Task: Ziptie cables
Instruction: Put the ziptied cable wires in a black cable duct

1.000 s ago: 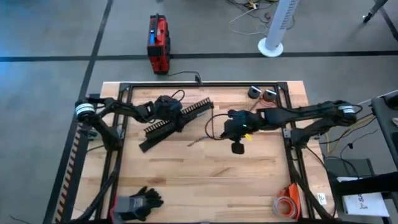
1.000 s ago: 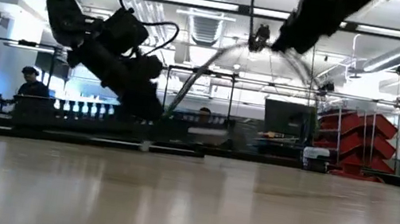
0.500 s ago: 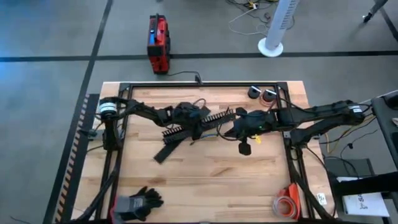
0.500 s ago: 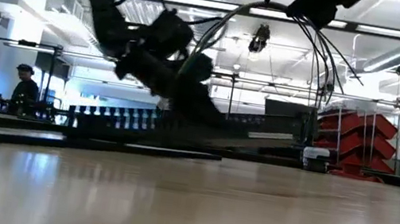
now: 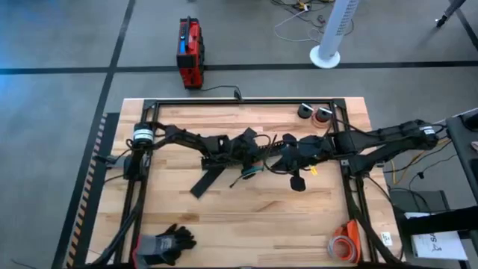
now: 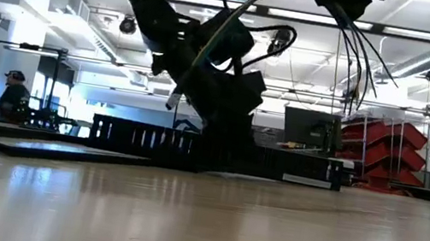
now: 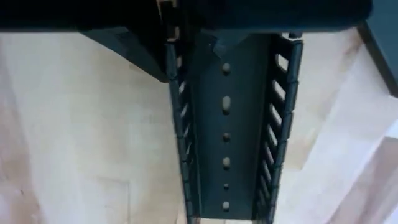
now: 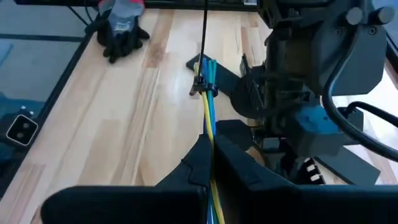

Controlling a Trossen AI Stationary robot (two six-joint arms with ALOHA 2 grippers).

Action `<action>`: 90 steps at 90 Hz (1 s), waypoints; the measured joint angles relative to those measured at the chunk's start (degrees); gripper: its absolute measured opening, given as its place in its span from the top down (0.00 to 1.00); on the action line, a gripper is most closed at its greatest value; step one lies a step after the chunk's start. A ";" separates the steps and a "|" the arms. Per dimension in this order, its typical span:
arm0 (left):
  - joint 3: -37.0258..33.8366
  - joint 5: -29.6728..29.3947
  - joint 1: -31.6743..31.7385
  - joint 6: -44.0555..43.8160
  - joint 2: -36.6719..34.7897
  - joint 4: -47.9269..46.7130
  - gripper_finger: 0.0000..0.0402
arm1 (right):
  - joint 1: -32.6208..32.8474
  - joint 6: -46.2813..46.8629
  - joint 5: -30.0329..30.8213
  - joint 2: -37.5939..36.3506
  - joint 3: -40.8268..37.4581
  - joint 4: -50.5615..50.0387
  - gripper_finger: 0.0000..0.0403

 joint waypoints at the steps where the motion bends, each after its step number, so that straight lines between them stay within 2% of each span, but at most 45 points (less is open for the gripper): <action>1: -0.04 -0.03 0.00 0.03 -0.33 -0.33 0.83 | 0.00 0.05 -0.01 0.02 0.00 0.05 1.00; 25: -2.87 -0.36 0.02 1.46 -8.93 -3.95 0.63 | -0.01 0.57 -0.01 0.11 0.00 3.08 1.00; 38: -7.43 -0.52 0.05 1.04 -16.64 -7.79 0.58 | -0.15 -1.44 0.04 0.47 0.00 6.28 1.00; 48: -12.75 -4.30 0.13 -1.72 -25.15 -12.05 0.58 | -0.56 -3.64 0.29 2.08 0.00 9.58 1.00; 64: -23.50 -16.45 0.14 -11.97 -41.67 -23.31 0.63 | -1.52 -9.31 1.77 7.71 0.46 14.38 1.00; 76: -31.64 -20.97 0.14 -18.70 -54.55 -26.33 0.68 | -3.56 -12.53 3.23 13.62 5.79 14.94 1.00; 90: -38.61 -23.22 0.15 -21.07 -66.59 -25.11 0.73 | -6.05 -17.48 3.27 22.45 14.77 12.76 1.00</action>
